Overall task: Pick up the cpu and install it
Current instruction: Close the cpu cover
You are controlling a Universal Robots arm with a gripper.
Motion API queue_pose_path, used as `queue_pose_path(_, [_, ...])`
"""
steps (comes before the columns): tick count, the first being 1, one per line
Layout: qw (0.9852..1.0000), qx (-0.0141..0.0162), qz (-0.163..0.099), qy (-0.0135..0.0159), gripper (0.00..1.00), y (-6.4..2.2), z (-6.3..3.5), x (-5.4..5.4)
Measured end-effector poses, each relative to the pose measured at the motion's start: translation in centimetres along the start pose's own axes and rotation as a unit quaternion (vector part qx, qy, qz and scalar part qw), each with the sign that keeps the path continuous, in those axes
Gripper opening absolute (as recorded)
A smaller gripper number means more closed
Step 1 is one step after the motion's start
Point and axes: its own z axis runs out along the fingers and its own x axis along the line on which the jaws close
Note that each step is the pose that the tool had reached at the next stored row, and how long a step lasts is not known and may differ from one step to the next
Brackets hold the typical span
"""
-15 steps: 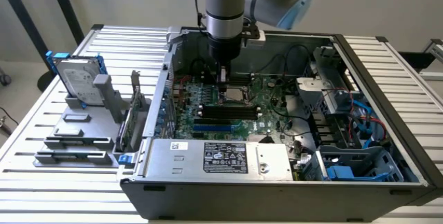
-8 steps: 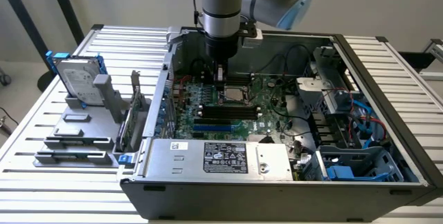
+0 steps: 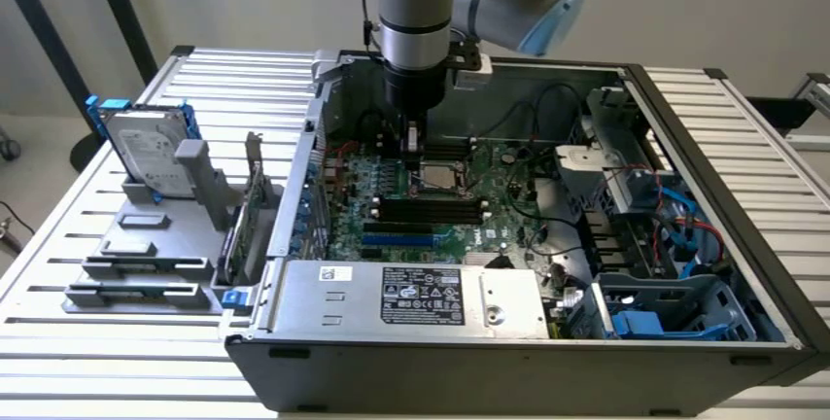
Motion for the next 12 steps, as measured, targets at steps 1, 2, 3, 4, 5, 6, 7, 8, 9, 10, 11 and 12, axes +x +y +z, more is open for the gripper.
queue_pose_path(1, [1.0,0.0,0.0,0.0,0.11,0.0,0.0,0.0])
queue_pose_path(2, [1.0,0.0,0.0,0.0,0.11,0.0,0.0,0.0])
queue_pose_path(3, [1.0,0.0,0.0,0.0,0.11,0.0,0.0,0.0])
queue_pose_path(4, [1.0,0.0004,0.0,-0.0001,0.11,0.07,0.0,0.0])
queue_pose_path(5, [1.0,0.0019,0.0,-0.0003,0.11,0.31,0.0,0.0])
queue_pose_path(6, [1.0,0.0033,0.0,-0.0001,0.11,0.63,-0.05,0.0])
queue_pose_path(7, [1.0,0.0044,0.0,0.0,0.11,1.04,-0.16,0.0])
queue_pose_path(8, [1.0,0.0052,0.0,0.0003,0.11,1.5,-0.34,0.0])
queue_pose_path(9, [1.0,0.0059,0.0,0.0005,0.11,2.01,-0.57,0.0])
queue_pose_path(10, [1.0,0.0066,0.0,0.0006,0.11,2.46,-0.81,0.1])
queue_pose_path(11, [1.0,0.007,0.0,0.0006,0.11,2.93,-1.08,0.1])
queue_pose_path(12, [1.0,0.0074,0.0,0.0007,0.11,3.38,-1.33,0.1])
